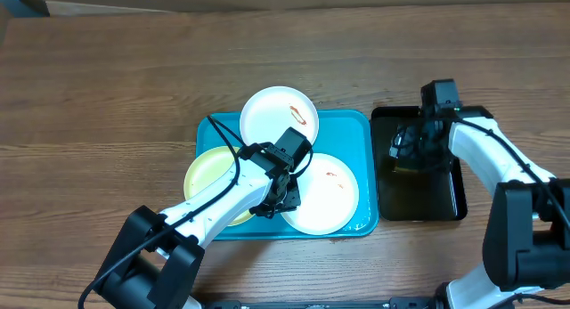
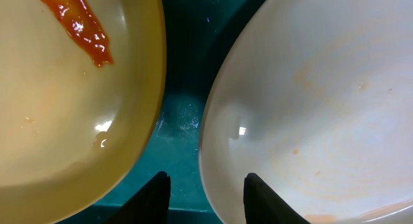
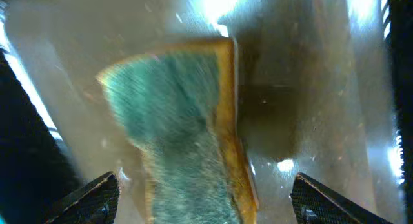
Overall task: Clean dirty plates on tray and stack at the side
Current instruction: 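Lower the right gripper into the basin and grasp the sponge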
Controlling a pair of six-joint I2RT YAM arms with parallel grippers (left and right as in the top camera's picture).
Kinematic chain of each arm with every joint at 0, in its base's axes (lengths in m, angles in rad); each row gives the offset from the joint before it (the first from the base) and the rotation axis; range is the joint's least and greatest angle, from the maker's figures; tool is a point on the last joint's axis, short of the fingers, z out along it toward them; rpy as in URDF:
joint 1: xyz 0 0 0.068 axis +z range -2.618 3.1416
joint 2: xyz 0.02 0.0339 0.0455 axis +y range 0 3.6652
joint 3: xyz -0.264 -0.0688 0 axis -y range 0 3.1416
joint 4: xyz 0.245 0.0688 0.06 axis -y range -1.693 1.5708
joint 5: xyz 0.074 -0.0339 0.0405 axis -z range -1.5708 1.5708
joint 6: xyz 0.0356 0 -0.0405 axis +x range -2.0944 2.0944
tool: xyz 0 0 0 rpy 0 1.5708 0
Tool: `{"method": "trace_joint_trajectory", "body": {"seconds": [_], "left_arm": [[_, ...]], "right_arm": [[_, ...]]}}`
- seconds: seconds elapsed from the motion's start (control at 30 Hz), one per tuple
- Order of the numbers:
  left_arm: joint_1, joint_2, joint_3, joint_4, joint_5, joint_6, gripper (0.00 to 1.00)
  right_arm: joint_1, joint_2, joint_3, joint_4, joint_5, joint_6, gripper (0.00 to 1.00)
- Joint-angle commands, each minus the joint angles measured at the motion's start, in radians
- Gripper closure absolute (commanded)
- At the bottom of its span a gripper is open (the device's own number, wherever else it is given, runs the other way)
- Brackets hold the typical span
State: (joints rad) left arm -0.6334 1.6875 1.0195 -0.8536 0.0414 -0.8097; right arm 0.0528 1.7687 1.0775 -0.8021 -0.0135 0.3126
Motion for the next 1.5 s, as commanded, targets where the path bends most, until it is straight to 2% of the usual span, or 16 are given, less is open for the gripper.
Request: {"method": "trace_joint_trajectory", "body": {"seconds": [0.0,0.07,0.1,0.17,0.2,0.33,0.4,0.43,0.5,0.6,1.17,1.23,1.27,1.33,1.43,1.47], "left_arm": [[-0.002,0.007,-0.003,0.003,0.004,-0.014,0.60],[-0.002,0.007,-0.003,0.008,0.004,-0.014,0.60],[-0.002,0.007,-0.003,0.012,0.004,-0.013,0.60],[-0.002,0.007,-0.003,0.016,0.008,-0.013,0.60],[-0.001,0.007,-0.003,0.017,0.009,-0.014,0.60],[-0.001,0.007,-0.003,0.015,0.011,-0.013,0.59],[-0.001,0.007,-0.003,0.015,0.011,-0.013,0.59],[-0.001,0.007,-0.003,0.015,0.011,-0.013,0.59],[-0.001,0.007,-0.003,0.015,0.011,-0.013,0.58],[-0.001,0.007,-0.003,0.017,0.011,-0.013,0.57],[-0.001,0.007,-0.003,0.017,0.011,-0.005,0.56],[-0.001,0.007,-0.003,0.016,0.011,-0.005,0.56],[-0.001,0.007,-0.003,0.016,0.011,-0.005,0.55],[-0.001,0.007,-0.003,0.016,0.011,-0.006,0.55],[-0.001,0.007,-0.003,0.017,0.011,-0.006,0.55],[-0.001,0.007,-0.003,0.017,0.011,-0.006,0.55]], "right_arm": [[-0.002,0.012,-0.055,0.024,0.012,-0.005,0.13],[-0.002,0.012,-0.087,0.057,0.011,-0.005,0.17],[-0.002,0.012,-0.097,0.067,0.012,-0.005,0.28],[-0.002,0.012,-0.102,0.060,0.011,-0.005,0.72],[-0.002,0.012,-0.101,0.046,0.011,-0.005,0.81],[-0.002,0.012,-0.055,-0.084,0.011,-0.028,0.96],[-0.002,0.012,-0.013,-0.154,0.000,-0.028,0.96],[-0.002,0.012,0.007,-0.188,-0.016,-0.027,0.87],[-0.002,0.012,0.042,-0.236,-0.042,-0.027,0.38],[-0.002,0.012,0.067,-0.237,-0.022,-0.028,0.29],[0.026,0.012,-0.016,0.031,0.013,-0.028,0.35],[0.026,0.012,-0.018,0.034,0.013,-0.028,0.49],[0.026,0.012,-0.018,0.036,0.013,-0.028,0.69],[0.026,0.012,-0.018,0.047,0.013,-0.028,0.91],[0.024,0.012,-0.018,0.077,0.013,-0.028,0.90],[0.024,0.012,-0.018,0.085,0.013,-0.028,0.81]]}}
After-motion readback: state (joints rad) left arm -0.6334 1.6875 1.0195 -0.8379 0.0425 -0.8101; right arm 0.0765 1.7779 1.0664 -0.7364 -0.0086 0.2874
